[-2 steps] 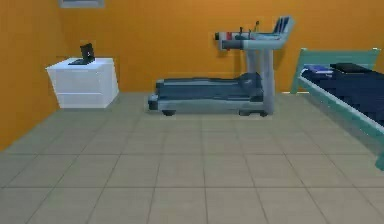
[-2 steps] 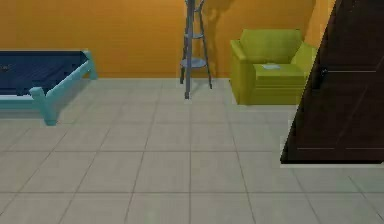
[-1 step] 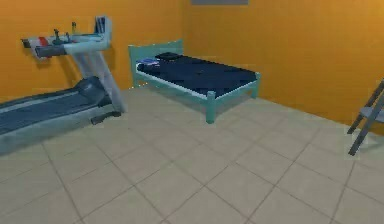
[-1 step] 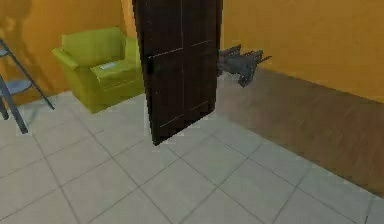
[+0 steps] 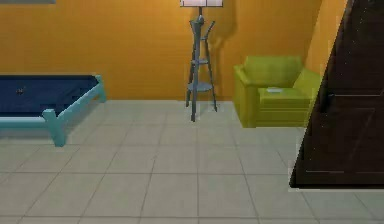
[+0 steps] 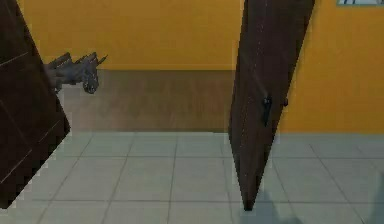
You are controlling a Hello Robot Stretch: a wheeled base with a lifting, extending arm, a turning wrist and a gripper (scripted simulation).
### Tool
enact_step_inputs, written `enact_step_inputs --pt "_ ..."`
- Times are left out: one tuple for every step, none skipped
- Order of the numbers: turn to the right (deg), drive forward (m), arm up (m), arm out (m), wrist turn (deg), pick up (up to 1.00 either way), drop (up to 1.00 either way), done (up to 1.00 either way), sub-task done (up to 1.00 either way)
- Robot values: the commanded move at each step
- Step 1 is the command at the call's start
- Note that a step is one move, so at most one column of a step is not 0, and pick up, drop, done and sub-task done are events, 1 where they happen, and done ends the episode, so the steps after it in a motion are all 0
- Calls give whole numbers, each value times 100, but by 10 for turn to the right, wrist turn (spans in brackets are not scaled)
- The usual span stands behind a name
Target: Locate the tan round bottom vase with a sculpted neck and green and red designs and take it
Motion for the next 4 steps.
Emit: enact_step_inputs --pt "450 0 0 0 0 0 0 0 0" --pt "300 0 0 0 0 0 0 0 0" --pt "0 60 0 0 0 0 0 0 0" --pt "60 0 0 0 0 0 0 0 0"
